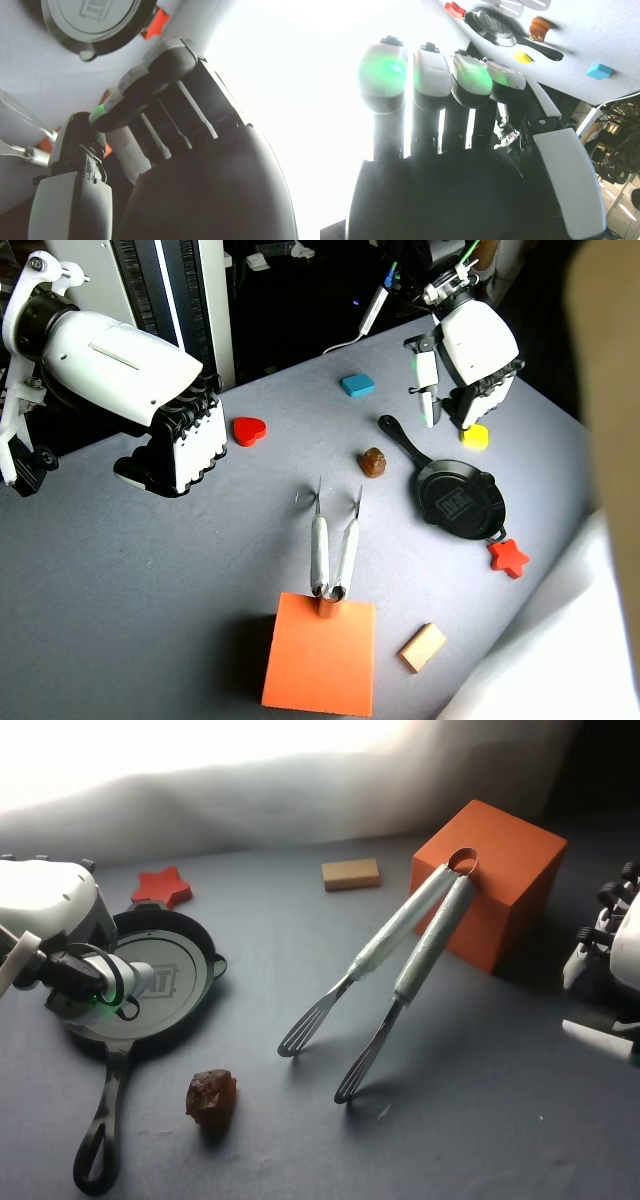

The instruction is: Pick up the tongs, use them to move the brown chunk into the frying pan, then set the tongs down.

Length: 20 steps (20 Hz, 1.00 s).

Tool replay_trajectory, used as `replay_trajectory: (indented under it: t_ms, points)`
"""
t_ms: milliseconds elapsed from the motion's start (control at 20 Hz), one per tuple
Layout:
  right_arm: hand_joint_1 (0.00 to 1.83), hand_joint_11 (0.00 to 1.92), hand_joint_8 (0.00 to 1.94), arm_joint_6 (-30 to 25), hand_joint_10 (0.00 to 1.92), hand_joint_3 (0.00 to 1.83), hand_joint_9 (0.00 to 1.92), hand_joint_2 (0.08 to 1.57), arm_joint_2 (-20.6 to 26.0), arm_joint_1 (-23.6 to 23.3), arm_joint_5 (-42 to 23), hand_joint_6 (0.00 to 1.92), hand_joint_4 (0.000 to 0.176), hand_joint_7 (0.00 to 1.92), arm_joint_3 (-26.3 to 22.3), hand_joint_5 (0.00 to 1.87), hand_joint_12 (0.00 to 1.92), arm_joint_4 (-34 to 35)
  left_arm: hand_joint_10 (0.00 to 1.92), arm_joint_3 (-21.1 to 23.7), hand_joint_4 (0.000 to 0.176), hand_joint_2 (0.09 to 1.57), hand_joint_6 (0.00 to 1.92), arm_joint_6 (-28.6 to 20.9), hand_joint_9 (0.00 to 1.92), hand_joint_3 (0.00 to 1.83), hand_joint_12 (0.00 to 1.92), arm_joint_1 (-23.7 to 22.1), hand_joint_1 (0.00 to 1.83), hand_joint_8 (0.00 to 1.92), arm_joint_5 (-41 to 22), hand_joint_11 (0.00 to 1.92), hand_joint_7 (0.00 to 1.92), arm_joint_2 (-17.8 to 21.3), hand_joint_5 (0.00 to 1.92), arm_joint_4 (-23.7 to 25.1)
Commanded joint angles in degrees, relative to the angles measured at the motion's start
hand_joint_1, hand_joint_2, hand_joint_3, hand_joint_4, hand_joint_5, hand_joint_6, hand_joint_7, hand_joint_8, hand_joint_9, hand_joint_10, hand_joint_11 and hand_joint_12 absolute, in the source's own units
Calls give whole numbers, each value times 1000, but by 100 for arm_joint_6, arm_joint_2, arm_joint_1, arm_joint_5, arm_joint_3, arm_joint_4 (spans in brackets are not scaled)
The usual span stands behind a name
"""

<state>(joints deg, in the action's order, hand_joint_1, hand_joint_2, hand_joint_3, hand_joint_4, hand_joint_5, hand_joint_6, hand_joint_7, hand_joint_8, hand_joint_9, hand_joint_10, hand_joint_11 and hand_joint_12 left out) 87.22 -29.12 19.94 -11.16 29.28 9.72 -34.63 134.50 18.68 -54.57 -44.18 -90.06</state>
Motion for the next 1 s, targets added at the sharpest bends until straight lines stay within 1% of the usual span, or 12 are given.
replay_trajectory:
  t_ms: [0,100,200,300,400,500,550,600,650,800,850,950]
  points:
    - [240,0,101,4,251,209,165,1126,24,-94,-582,237,0,261,-22,173,840,-10,94,-19,0,1224,95,3,78,189,518,-58,219,57,-271,0,125,21,96,400]
    - [221,0,2,-7,70,11,228,1228,21,-103,-582,51,0,293,-21,236,765,11,7,-11,1,1304,5,-14,88,10,396,-63,219,1,-286,0,122,15,97,354]
    - [263,0,1,-3,35,1,231,1222,29,-96,-582,21,0,276,-21,235,694,71,0,0,0,1300,0,-118,71,3,418,-55,139,0,-292,0,88,8,42,311]
    - [253,0,0,10,31,0,230,1212,40,-80,-605,16,0,263,-19,229,678,83,0,28,0,1300,0,-123,51,1,349,-64,92,0,-341,0,65,4,20,302]
    - [256,0,0,75,23,0,225,1195,45,-69,-664,9,0,254,-16,219,662,82,1,46,0,1288,0,-123,36,0,275,-82,103,1,-381,0,48,1,12,302]
    - [297,0,0,170,3,0,186,1151,-23,-134,-745,0,0,204,80,174,533,81,2,36,0,1274,2,-80,39,0,313,-134,113,1,-538,0,40,-7,11,337]
    - [340,0,0,93,1,0,159,1126,-140,-248,-582,0,0,179,240,148,442,82,2,21,0,1267,1,-80,44,0,356,-149,97,1,-568,0,40,-8,8,358]
    - [406,0,0,115,0,0,120,1087,-235,-359,-431,0,0,133,360,89,338,82,3,7,1,1271,0,-80,33,0,300,-168,80,2,-569,0,32,-15,1,358]
    - [518,0,0,176,0,0,77,1048,-324,-494,-220,0,0,90,472,38,209,82,3,4,0,1266,1,-75,30,0,278,-188,91,2,-569,0,31,-27,4,358]
    - [838,0,0,226,0,0,8,947,-658,-1036,626,0,0,9,835,0,23,82,0,30,0,1276,0,-130,7,2,223,-199,80,0,-517,0,13,-50,0,171]
    - [901,0,0,228,0,0,1,922,-814,-1271,951,0,0,1,984,0,4,81,0,32,0,1281,0,-133,1,3,197,-199,69,1,-426,0,5,-49,0,46]
    - [1016,0,0,210,0,0,0,890,-1178,-1680,1535,0,0,0,1319,0,0,81,0,43,0,1283,0,-132,0,2,192,-192,65,2,-323,0,6,-49,0,100]
